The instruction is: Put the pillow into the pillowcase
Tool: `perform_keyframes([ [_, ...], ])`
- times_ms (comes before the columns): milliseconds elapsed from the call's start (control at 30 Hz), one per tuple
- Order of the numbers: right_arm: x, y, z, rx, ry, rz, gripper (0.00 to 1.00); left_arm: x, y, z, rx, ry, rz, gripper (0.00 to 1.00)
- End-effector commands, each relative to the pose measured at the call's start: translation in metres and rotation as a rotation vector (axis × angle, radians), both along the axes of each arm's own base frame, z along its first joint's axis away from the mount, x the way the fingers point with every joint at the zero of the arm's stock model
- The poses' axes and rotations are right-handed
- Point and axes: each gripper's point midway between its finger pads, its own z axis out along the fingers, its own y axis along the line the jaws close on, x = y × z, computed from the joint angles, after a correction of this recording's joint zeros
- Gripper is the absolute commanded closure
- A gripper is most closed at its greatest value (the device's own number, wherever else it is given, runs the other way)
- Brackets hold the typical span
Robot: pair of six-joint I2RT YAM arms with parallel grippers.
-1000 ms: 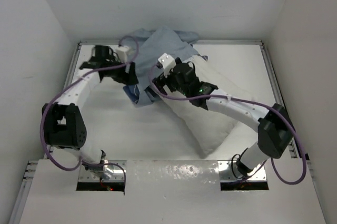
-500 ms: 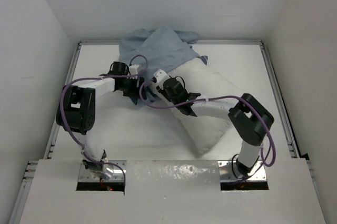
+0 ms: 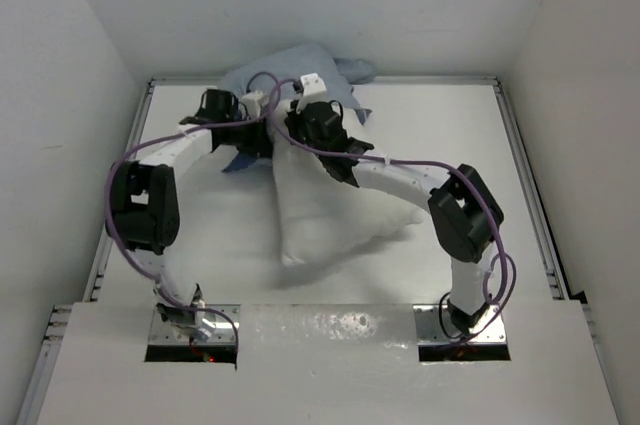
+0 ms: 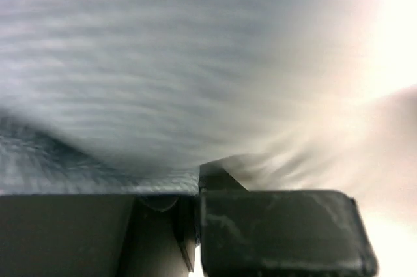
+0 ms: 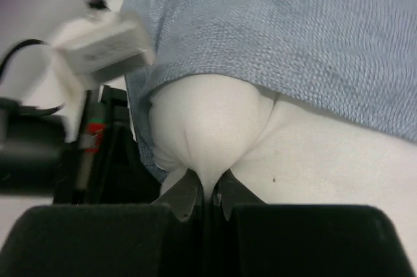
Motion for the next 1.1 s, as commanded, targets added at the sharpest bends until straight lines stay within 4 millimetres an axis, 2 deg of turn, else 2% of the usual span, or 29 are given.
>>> perform_keyframes([
  [0, 0.015, 0.031, 0.147, 0.517, -0.226, 0.006, 1.00, -0.001, -0.023, 0.106, -0.101, -0.284, -0.232, 1.00],
  [33, 0.021, 0.035, 0.153, 0.532, -0.237, -0.003, 1.00, -0.008, -0.024, 0.107, -0.097, -0.295, -0.292, 1.00],
  [67, 0.023, 0.039, 0.150, 0.526, -0.230, -0.003, 1.00, -0.013, -0.029, 0.120, -0.128, -0.324, -0.342, 1.00],
  [100, 0.027, 0.042, 0.145, 0.518, -0.219, -0.008, 1.00, -0.016, -0.030, 0.123, -0.137, -0.337, -0.373, 1.00],
  [133, 0.033, 0.047, 0.126, 0.480, -0.182, -0.018, 1.00, -0.021, -0.031, 0.124, -0.144, -0.347, -0.408, 1.00],
  [167, 0.036, 0.049, 0.113, 0.449, -0.158, -0.028, 1.00, -0.027, -0.035, 0.136, -0.181, -0.367, -0.448, 1.00],
  [233, 0.046, 0.048, 0.068, 0.367, -0.068, -0.077, 1.00, -0.037, -0.037, 0.141, -0.195, -0.382, -0.510, 1.00],
  [300, 0.049, 0.049, 0.040, 0.359, -0.001, -0.094, 1.00, -0.041, -0.038, 0.154, -0.208, -0.412, -0.549, 1.00],
  [333, 0.051, 0.050, 0.028, 0.361, 0.030, -0.097, 1.00, -0.046, -0.037, 0.153, -0.201, -0.413, -0.573, 1.00],
  [367, 0.052, 0.057, 0.008, 0.373, 0.081, -0.077, 1.00, -0.049, -0.037, 0.155, -0.197, -0.421, -0.585, 1.00],
  [400, 0.051, 0.061, -0.003, 0.369, 0.114, -0.074, 1.00, -0.056, -0.035, 0.150, -0.187, -0.411, -0.609, 1.00],
  [433, 0.055, 0.068, 0.001, 0.390, 0.119, -0.064, 1.00, -0.060, -0.034, 0.147, -0.179, -0.409, -0.624, 1.00],
  [467, 0.055, 0.077, -0.017, 0.399, 0.166, -0.049, 1.00, -0.067, -0.033, 0.138, -0.169, -0.381, -0.635, 1.00],
  [500, 0.058, 0.084, -0.012, 0.421, 0.169, -0.040, 1.00, -0.074, -0.032, 0.132, -0.160, -0.366, -0.653, 1.00],
  [533, 0.060, 0.087, -0.015, 0.445, 0.186, -0.037, 1.00, -0.081, -0.029, 0.121, -0.155, -0.331, -0.652, 1.00],
  [567, 0.060, 0.091, -0.024, 0.448, 0.201, -0.032, 1.00, -0.085, -0.028, 0.116, -0.149, -0.315, -0.651, 1.00],
  [633, 0.056, 0.097, -0.027, 0.485, 0.227, -0.011, 1.00, -0.095, -0.024, 0.108, -0.133, -0.287, -0.652, 1.00],
  [733, 0.050, 0.100, -0.024, 0.521, 0.215, 0.031, 1.00, -0.100, -0.017, 0.108, -0.083, -0.286, -0.643, 1.00],
  [767, 0.045, 0.101, -0.015, 0.542, 0.197, 0.069, 1.00, -0.101, -0.016, 0.112, -0.068, -0.294, -0.637, 0.93],
  [800, 0.042, 0.101, -0.009, 0.541, 0.178, 0.096, 0.94, -0.098, -0.012, 0.113, -0.038, -0.301, -0.627, 0.87],
  [833, 0.038, 0.101, -0.001, 0.539, 0.161, 0.124, 0.81, -0.097, -0.011, 0.116, -0.025, -0.309, -0.623, 0.72],
  [867, 0.026, 0.100, 0.016, 0.546, 0.140, 0.188, 0.57, -0.097, -0.009, 0.119, -0.010, -0.307, -0.616, 0.64],
  [900, 0.025, 0.093, 0.023, 0.526, 0.116, 0.205, 0.50, -0.090, -0.005, 0.130, 0.018, -0.336, -0.604, 0.56],
  [933, 0.022, 0.085, 0.030, 0.519, 0.098, 0.207, 0.45, -0.087, -0.004, 0.137, 0.024, -0.348, -0.597, 0.42],
  [967, 0.009, 0.074, 0.045, 0.514, 0.081, 0.232, 0.33, -0.082, -0.003, 0.154, 0.028, -0.383, -0.590, 0.37],
  [1033, 0.003, 0.053, 0.056, 0.469, 0.032, 0.236, 0.25, -0.074, 0.000, 0.176, 0.019, -0.429, -0.566, 0.27],
  [1067, -0.008, 0.037, 0.066, 0.428, -0.002, 0.238, 0.19, -0.066, 0.002, 0.196, 0.015, -0.478, -0.541, 0.24],
])
